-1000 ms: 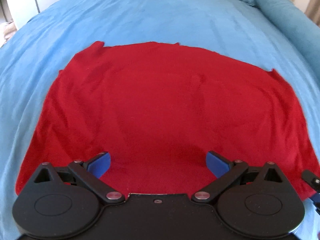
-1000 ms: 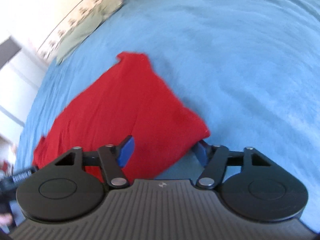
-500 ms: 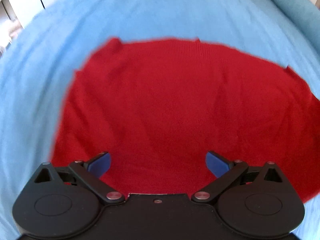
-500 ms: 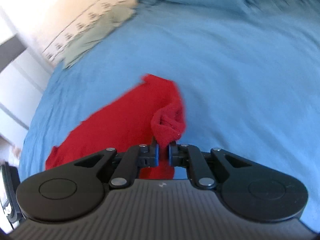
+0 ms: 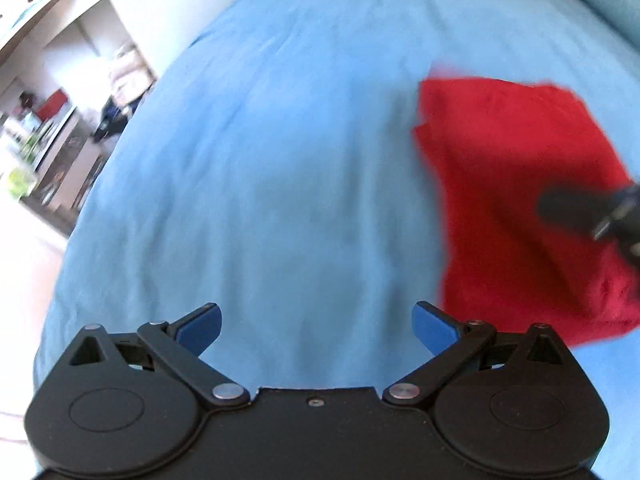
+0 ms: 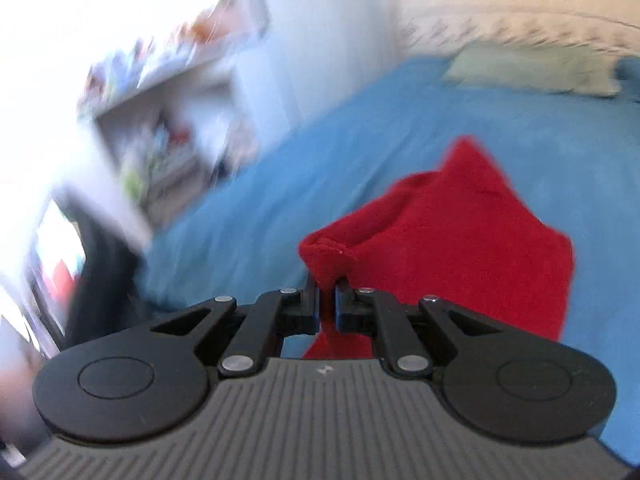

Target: Fold small clothes

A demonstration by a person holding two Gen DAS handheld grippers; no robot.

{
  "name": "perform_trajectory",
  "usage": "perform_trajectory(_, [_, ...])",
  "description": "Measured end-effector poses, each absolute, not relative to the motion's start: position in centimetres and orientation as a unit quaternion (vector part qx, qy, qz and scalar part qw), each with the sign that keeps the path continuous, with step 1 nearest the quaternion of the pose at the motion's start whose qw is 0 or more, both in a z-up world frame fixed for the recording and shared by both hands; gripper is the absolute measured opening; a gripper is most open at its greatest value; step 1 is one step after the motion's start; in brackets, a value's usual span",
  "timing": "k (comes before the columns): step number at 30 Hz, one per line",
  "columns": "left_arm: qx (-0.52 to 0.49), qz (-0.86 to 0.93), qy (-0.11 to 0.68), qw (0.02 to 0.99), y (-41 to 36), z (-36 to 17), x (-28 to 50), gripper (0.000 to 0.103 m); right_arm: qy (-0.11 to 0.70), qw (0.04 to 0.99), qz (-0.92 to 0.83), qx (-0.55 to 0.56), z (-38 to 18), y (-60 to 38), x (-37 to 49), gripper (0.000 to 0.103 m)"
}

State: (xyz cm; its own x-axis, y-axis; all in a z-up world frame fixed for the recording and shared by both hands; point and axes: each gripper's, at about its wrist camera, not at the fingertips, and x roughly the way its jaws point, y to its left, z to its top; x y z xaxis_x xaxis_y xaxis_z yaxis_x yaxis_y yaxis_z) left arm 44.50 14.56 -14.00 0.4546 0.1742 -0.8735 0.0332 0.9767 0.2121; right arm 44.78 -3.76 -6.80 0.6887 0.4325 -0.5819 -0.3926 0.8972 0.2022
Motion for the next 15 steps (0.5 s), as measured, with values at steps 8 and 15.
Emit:
perform_trajectory(8, [0.079,0.051,0.530,0.843,18.6,-14.7,42.2,0.103,0.394,0.895,0.209,-0.015,-15.0,0.9,45.3,0.031])
perform_trajectory(15, [0.026,0.032,0.493,0.869,18.5,-10.5,41.8,0.103,0.349,0.916,0.198,-0.015,-12.2,-2.3,41.2,0.082])
